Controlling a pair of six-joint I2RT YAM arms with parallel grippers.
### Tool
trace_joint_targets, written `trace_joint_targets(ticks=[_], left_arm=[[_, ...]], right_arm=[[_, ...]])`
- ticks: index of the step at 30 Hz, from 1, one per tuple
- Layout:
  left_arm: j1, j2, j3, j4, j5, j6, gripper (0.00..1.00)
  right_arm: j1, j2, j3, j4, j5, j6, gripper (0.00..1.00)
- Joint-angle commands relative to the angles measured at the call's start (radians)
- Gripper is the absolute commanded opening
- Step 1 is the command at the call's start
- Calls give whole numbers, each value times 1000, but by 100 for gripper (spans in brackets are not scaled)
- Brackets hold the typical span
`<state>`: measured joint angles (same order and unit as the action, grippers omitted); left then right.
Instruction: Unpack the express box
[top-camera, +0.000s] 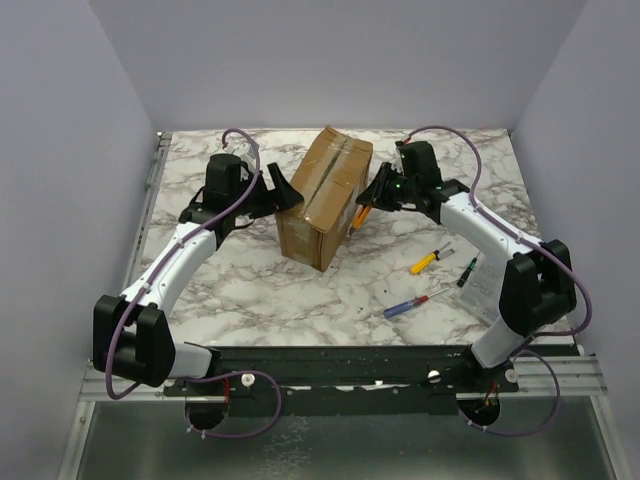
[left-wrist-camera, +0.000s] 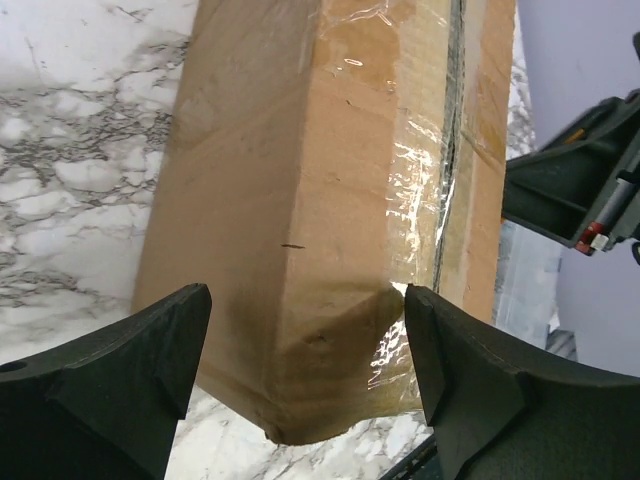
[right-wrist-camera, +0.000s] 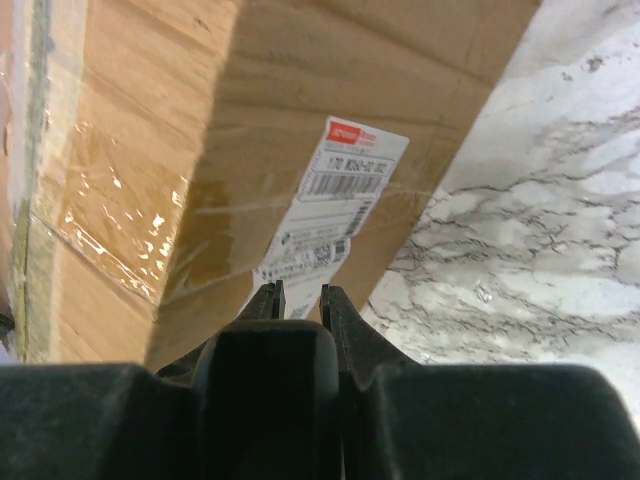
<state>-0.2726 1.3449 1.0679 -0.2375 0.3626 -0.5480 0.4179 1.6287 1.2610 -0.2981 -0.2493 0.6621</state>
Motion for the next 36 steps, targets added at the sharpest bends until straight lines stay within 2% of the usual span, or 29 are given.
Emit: trace_joint_targets(ticks=[1,8,16,22,36], left_arm=[[-6,-6,-56,131,106,-88,84],[-67,-35,-121,189,88,-146,83],[-208,-103,-202,234,7,-248,83],[-273,-173,-257,285,-49,-315,83],[-343,-225,-295,287,-115,-351,82]], right_arm=[[12,47,69,18,-47,15,0],[39,113,165,-2,-51,15,0],[89,199,300,-57,-52,-20,0],[111,244,335,-72,-68,-41,0],[113,231,338,-94,-44,-76,0]])
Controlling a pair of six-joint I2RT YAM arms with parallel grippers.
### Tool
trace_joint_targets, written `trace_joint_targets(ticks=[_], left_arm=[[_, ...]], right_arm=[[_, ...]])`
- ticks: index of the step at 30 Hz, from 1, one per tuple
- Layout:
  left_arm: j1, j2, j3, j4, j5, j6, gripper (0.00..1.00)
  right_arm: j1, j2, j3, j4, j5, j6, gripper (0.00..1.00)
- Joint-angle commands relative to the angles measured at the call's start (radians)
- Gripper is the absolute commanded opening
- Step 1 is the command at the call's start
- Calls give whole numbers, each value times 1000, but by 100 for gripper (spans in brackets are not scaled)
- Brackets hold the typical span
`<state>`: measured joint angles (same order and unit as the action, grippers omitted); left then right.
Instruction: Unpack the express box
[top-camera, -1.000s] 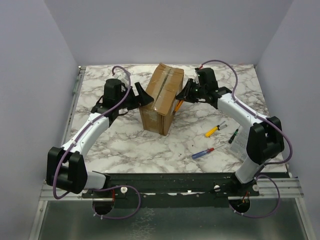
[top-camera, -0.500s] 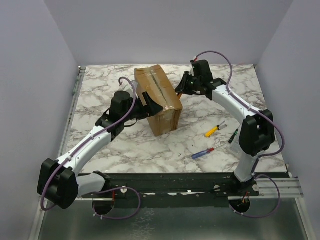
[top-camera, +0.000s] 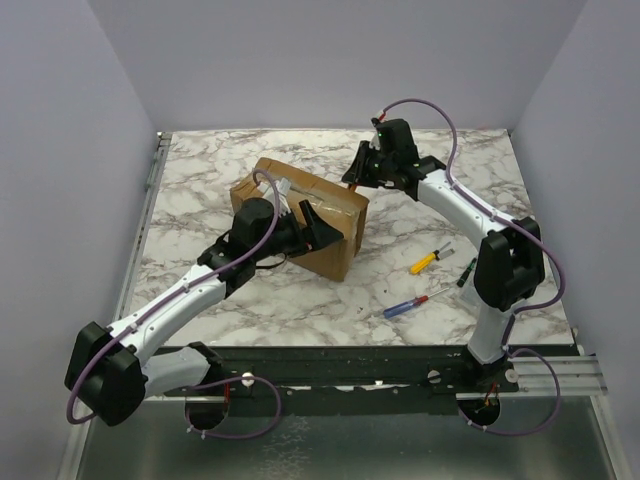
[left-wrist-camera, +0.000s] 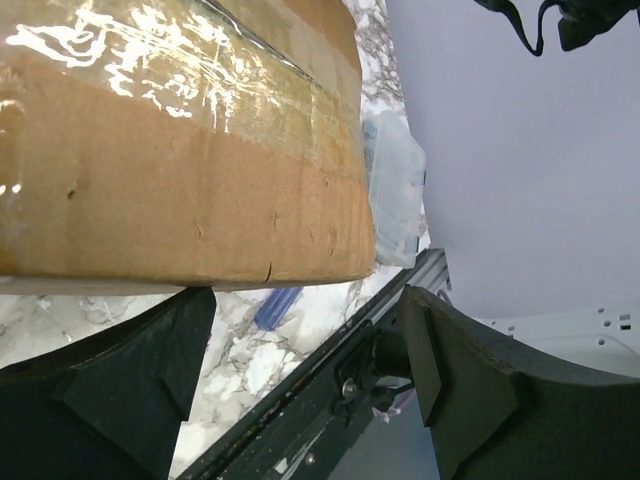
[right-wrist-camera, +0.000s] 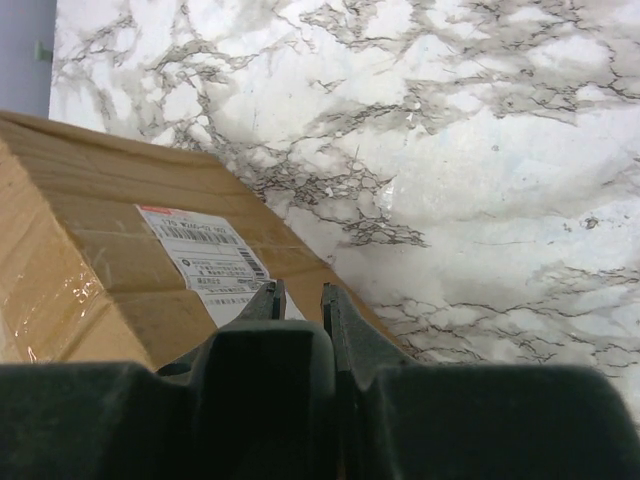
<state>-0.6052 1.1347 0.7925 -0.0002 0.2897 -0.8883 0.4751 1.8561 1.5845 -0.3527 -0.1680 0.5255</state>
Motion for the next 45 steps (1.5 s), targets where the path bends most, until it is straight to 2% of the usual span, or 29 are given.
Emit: trace_joint_targets(ticks=[1,11,17,21,25,27,32,37,41,45], left_arm=[[-10,-20,-26,48,-47,-10,83],[-10,-111,-74,-31,-11,91,83],[-10,-194,-78,-35,118,180,84],[-10,-218,-50,-37,220,251,85],[-11,-214,22,-37,328,335,84],[-20,-228,61,-35,345,429,83],[-49,-283,115,-34,282,707,82],[-68,-252,131,-32,252,907,71],[-100,-186,108,-6,183,946,63],[-116,-114,100,52,89,845,60]], right_arm=[[56,-1,14,-45,-114,58,0],[14,-115,21,-107,154,2,0],[-64,-241,-56,-157,341,-35,0],[-82,-338,-182,-142,383,-50,0],[-85,-438,-323,-133,337,6,0],[-86,-494,-410,-110,298,75,0],[-88,-639,-622,-7,189,290,0],[-89,-705,-769,128,90,476,0],[-89,-672,-849,324,-72,526,0],[-86,-577,-869,458,-218,543,0]])
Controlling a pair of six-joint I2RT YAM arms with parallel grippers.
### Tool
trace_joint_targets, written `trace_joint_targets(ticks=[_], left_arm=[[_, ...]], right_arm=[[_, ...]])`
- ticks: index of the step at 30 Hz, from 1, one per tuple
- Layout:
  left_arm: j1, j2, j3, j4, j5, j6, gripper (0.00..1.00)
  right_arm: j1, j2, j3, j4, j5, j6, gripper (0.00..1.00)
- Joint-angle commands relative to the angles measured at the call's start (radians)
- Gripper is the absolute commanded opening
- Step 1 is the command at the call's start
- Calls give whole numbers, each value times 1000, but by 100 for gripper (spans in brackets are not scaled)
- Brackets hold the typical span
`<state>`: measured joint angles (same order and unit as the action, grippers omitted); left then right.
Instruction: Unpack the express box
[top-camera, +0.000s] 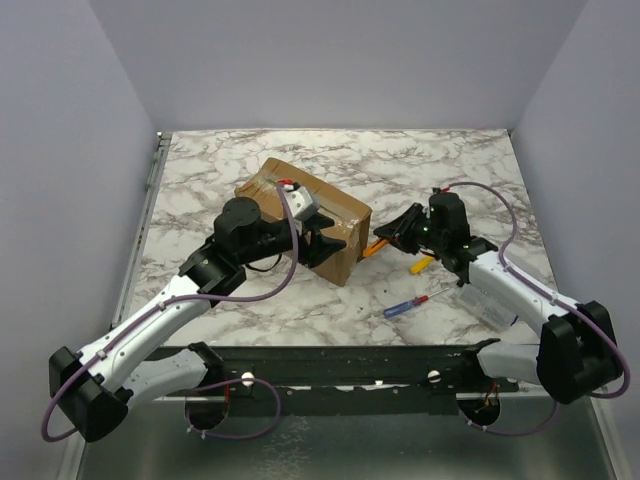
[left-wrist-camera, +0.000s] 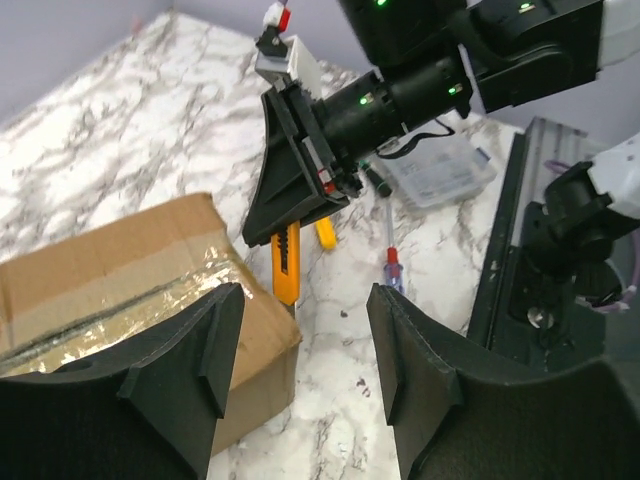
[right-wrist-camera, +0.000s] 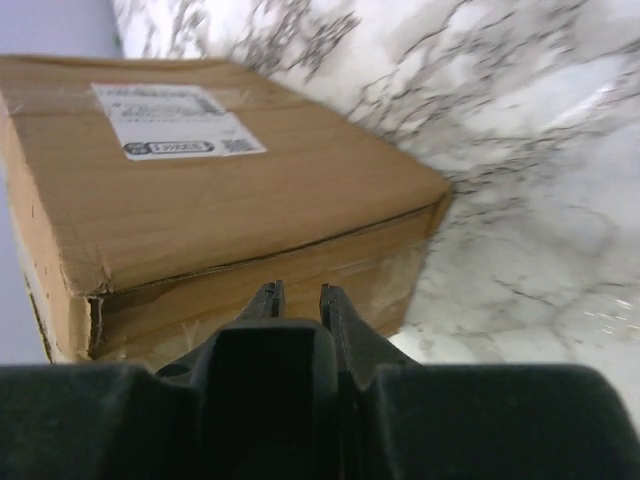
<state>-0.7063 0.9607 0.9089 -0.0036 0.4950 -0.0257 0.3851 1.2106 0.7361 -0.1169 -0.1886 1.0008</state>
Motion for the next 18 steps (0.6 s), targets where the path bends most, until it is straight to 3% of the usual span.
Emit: trace_joint_targets(ticks=[1,6,13,18], left_arm=[[-15,69,-25,70,-130,-31,59],[-16,95,-106,169,-124,-74,64],[-16,122,-121,126,-172,-77,64],[-17,75,-82,116,-103,-67,69]], right_arm=[[5,80,-28,249,-209,66,0],[6,146,-9,305,-209,12,0],[3,225,127,160,-130,-126,0],[3,198,185,-8,-38,-231,0]])
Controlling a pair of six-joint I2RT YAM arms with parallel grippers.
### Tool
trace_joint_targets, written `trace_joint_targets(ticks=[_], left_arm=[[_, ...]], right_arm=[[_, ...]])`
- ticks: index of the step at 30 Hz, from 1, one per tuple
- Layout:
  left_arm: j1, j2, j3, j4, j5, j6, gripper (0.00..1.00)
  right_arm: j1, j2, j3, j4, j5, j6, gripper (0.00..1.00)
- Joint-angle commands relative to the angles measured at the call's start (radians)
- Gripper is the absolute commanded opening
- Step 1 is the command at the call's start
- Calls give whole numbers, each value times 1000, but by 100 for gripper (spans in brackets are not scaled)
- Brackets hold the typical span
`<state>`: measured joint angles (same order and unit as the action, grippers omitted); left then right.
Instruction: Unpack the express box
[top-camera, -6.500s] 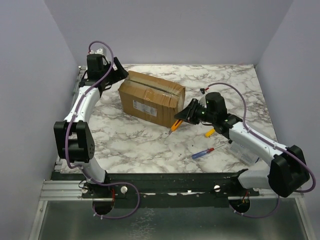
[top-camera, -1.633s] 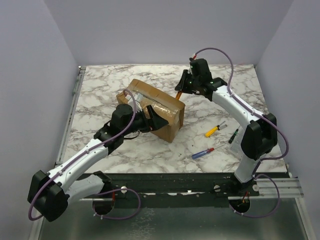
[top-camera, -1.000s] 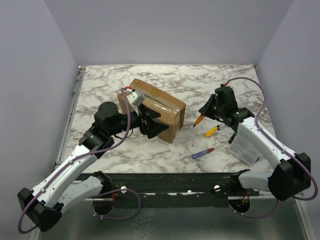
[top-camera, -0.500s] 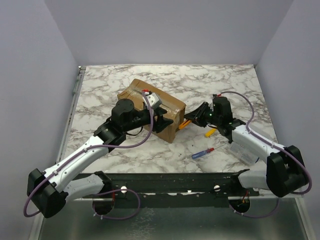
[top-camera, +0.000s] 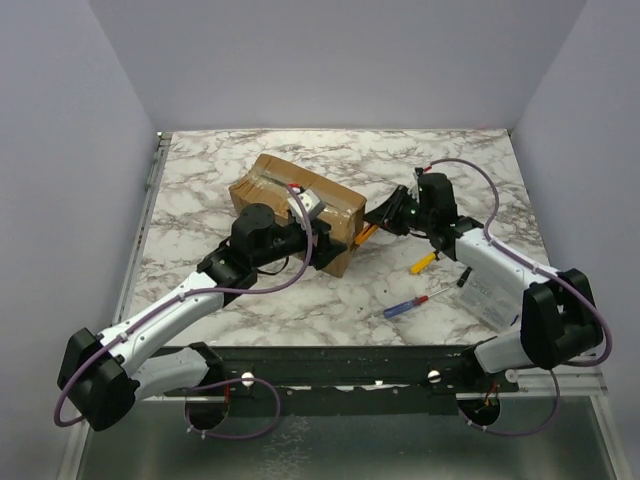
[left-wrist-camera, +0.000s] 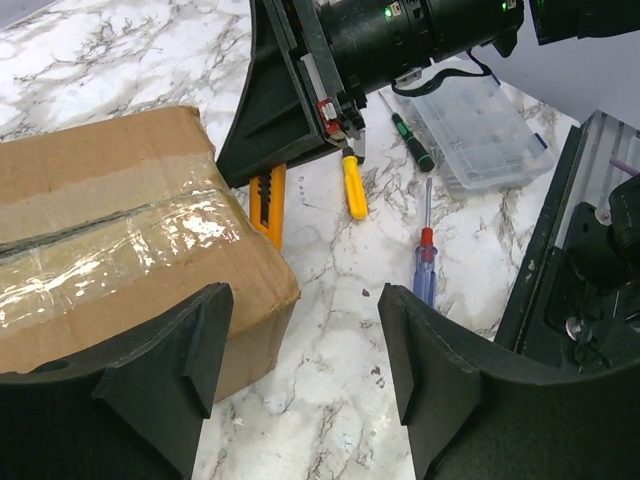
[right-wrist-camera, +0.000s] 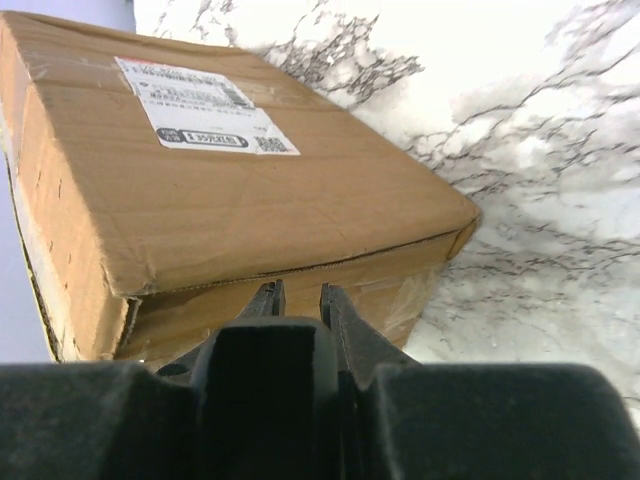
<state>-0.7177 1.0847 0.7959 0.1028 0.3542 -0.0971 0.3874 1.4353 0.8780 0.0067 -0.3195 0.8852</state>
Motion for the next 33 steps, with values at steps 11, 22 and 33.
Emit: trace_joint_targets(ticks=[11,22,33], left_arm=[[-9,-225,-62,126,2,180,81],[-36,-197,-152,156,81,346,69],[-135,-112,-81,1,-43,487,69]], right_arm=[[1,-309,-241,133,112,94,0],[1,-364,-343,374,45,230,0],[-13,-346,-433,570,116,487,0]])
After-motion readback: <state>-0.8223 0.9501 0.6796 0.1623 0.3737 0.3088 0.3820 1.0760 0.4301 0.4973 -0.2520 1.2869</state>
